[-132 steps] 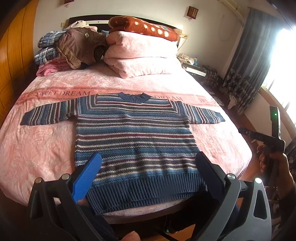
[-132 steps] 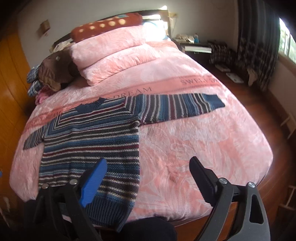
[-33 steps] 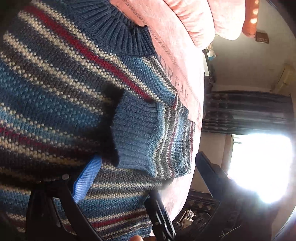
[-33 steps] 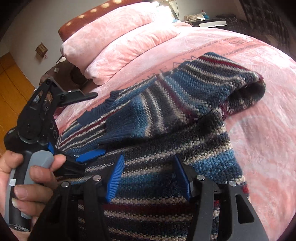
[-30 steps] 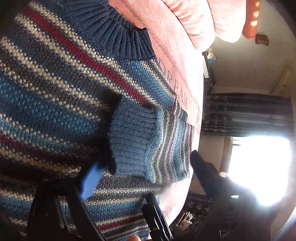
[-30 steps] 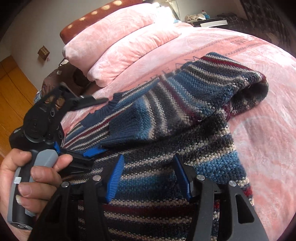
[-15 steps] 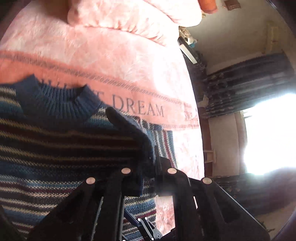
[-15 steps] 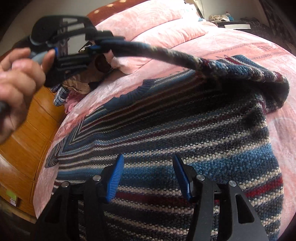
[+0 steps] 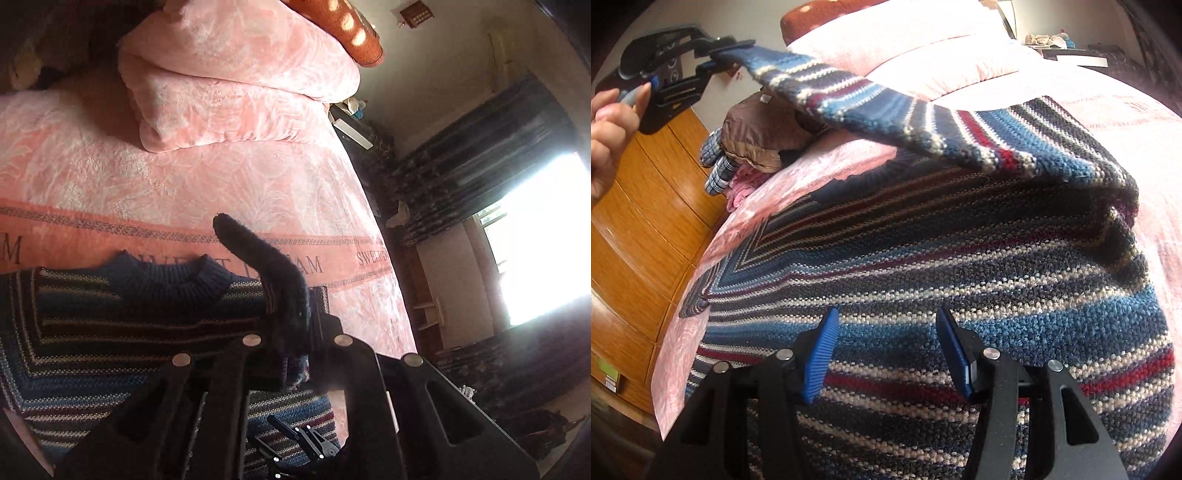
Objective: Fold small clothes
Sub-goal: 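Lift the cuff with the right tool and fold the sleeve across the sweater body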
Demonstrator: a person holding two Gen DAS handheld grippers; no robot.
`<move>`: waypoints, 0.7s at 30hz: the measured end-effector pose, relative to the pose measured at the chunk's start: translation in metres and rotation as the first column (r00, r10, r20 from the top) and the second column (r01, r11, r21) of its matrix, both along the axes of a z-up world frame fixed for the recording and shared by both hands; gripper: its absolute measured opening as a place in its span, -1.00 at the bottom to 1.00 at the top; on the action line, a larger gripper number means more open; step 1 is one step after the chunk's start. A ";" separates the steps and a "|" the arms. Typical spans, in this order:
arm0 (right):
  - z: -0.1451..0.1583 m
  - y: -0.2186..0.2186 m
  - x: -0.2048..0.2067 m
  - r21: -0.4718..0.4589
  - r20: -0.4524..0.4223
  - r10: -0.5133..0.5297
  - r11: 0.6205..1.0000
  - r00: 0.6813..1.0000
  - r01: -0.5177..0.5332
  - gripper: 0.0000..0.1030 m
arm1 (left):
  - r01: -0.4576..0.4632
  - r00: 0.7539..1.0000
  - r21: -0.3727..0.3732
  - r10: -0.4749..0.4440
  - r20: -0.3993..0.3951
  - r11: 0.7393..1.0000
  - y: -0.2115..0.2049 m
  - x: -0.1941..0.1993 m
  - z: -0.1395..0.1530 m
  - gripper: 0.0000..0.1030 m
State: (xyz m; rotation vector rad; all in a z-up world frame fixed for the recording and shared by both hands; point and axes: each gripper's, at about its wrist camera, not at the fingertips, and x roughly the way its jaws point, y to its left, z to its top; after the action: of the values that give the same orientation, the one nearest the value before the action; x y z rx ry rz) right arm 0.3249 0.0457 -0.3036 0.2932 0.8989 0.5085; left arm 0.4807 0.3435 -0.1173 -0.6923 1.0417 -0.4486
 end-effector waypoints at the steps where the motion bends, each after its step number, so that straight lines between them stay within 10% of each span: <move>1: -0.001 0.001 0.001 -0.001 0.000 0.002 1.000 1.000 -0.002 0.08 | -0.015 1.000 -0.004 0.015 -0.008 1.000 0.009 -0.006 -0.007 -0.88; 11: -0.004 0.007 0.002 -0.011 -0.005 0.013 1.000 1.000 -0.013 0.08 | -0.155 0.966 -0.033 0.144 -0.215 0.987 0.085 -0.052 -0.138 -0.88; 15: -0.006 0.010 0.002 -0.010 -0.012 0.012 1.000 1.000 -0.012 0.08 | -0.208 0.900 0.127 0.241 -0.363 0.970 0.107 -0.071 -0.197 -0.52; 17: -0.006 0.011 0.002 -0.012 -0.011 0.010 1.000 1.000 -0.010 0.08 | -0.255 0.868 0.223 0.324 -0.377 0.941 0.120 -0.081 -0.197 -0.37; 21: -0.006 0.009 0.003 -0.005 -0.011 0.012 1.000 1.000 -0.012 0.08 | -0.302 0.923 0.166 0.332 -0.195 0.939 0.114 -0.095 -0.149 0.05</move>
State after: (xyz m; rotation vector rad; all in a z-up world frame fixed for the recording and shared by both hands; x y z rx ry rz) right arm 0.3278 0.0552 -0.3092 0.2869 0.9133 0.5161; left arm 0.3859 0.4579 -0.2663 -0.7872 1.1309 -0.0180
